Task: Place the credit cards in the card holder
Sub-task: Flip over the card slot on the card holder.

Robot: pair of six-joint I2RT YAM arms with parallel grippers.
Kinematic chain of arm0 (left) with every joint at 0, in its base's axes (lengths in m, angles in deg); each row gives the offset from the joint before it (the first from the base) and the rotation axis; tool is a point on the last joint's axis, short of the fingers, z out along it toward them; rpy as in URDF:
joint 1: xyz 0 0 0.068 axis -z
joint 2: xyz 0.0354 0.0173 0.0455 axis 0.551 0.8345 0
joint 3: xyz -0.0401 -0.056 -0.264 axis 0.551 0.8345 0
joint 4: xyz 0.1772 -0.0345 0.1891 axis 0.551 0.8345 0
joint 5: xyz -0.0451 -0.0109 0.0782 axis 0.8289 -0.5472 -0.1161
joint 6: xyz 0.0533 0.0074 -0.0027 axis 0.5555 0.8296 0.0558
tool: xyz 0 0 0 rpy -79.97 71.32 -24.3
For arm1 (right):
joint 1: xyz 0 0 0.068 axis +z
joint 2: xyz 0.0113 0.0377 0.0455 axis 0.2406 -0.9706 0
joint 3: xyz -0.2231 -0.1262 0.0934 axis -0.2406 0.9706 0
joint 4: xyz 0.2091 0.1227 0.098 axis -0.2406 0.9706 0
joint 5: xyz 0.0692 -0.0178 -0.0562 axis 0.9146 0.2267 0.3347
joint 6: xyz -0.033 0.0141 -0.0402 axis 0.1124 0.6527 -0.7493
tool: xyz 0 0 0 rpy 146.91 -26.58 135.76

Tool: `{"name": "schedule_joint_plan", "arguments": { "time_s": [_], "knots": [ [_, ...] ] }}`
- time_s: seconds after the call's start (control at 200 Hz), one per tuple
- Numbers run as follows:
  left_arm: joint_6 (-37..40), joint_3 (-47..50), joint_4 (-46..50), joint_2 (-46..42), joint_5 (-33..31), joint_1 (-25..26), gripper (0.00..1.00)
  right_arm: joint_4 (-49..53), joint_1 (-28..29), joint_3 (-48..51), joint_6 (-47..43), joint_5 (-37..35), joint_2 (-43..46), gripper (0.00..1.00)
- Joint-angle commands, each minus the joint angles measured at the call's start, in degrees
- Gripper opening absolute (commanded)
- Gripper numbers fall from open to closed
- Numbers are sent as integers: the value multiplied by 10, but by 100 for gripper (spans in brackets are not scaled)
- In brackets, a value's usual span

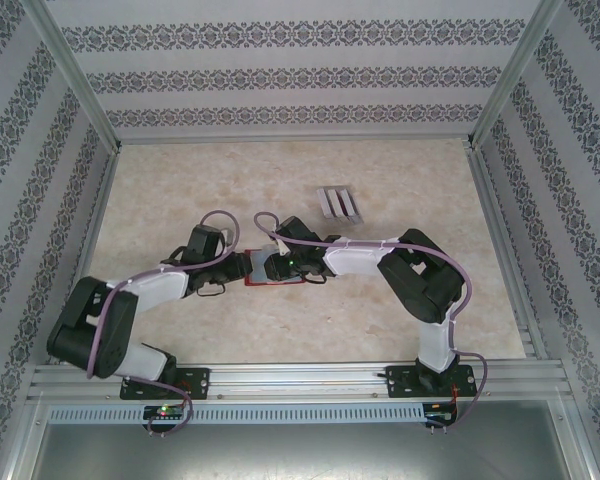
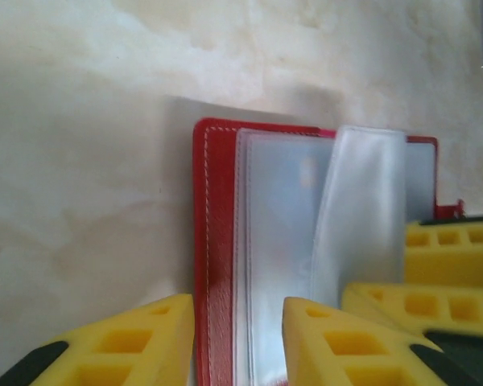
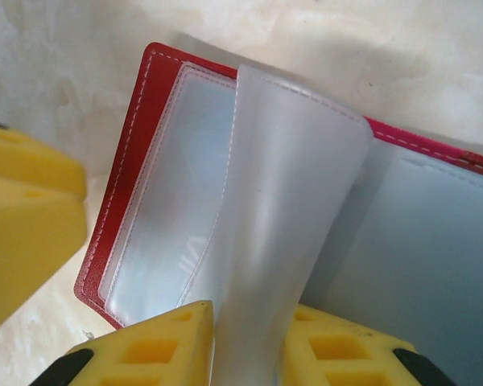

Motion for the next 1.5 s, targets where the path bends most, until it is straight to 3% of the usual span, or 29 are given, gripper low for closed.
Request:
{"name": "schedule_joint_plan", "arguments": {
  "time_s": [0.0,0.235,0.41,0.545,0.635,0.809,0.934,1.124,1.394,1.494],
  "knots": [
    [23,-2,-41,-3,35,3,27,-11,-5,4,3,15,1,28],
    [1,-11,-96,63,108,3,12,-19,-6,3,9,25,-4,28],
    [-1,-27,-73,104,93,4,8,-27,-6,15,13,19,3,29],
    [-1,-45,-45,137,81,4,3,2,-6,18,11,-33,22,38],
    [-3,-50,-37,148,72,4,2,27,2,26,2,-97,52,44],
    [-9,-50,-33,154,63,4,0,91,18,27,0,-206,96,47],
    [-10,-52,-28,156,62,4,0,51,31,48,-28,-153,114,47],
    [-13,-53,-28,156,63,4,0,64,49,11,-20,-135,70,52],
    [-10,-54,-15,150,51,4,0,122,63,25,72,-280,155,58],
    [-13,-54,-12,148,52,4,0,115,57,33,73,-268,181,58]
  ]
}}
